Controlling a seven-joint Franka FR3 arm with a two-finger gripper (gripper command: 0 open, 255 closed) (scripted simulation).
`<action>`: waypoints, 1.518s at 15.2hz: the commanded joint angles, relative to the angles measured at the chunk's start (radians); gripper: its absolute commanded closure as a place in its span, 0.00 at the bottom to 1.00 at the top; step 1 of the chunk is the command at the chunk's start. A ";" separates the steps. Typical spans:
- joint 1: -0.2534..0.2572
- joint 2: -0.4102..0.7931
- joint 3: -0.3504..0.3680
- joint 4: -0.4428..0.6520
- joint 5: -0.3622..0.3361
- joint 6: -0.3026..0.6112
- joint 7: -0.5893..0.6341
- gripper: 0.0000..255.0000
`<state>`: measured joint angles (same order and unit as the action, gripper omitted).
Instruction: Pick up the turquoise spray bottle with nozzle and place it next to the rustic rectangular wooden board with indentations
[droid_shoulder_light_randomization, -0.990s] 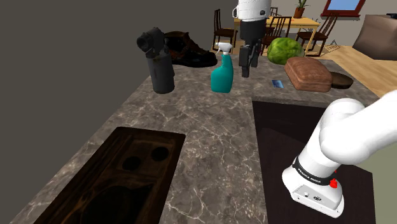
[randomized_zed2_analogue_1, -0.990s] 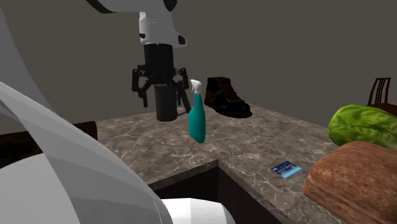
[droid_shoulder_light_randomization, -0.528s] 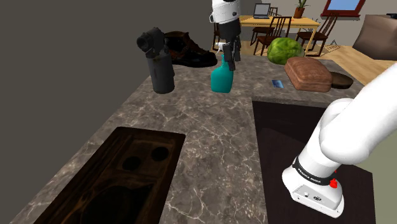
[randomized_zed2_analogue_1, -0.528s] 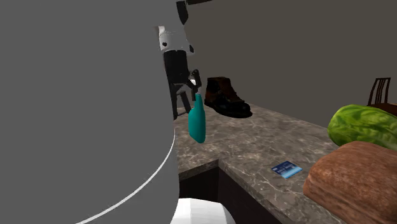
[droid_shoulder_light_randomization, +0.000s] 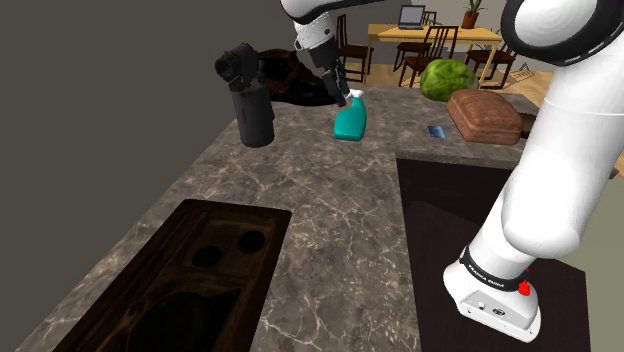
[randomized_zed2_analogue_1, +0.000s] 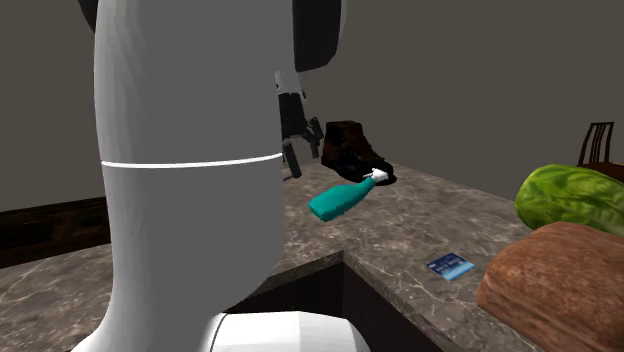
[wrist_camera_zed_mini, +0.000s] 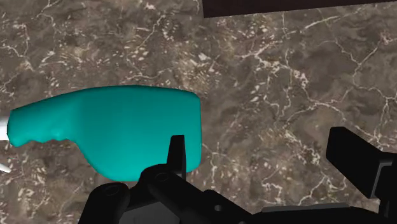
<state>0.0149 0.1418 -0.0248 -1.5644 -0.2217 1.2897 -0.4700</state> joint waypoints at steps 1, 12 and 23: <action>0.002 0.107 0.002 0.108 -0.030 -0.033 -0.050 0.00; -0.011 0.045 -0.005 -0.066 -0.031 0.080 -0.040 0.00; -0.011 0.045 -0.005 -0.065 -0.031 0.079 -0.040 1.00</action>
<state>0.0042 0.1868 -0.0297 -1.6297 -0.2529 1.3691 -0.5099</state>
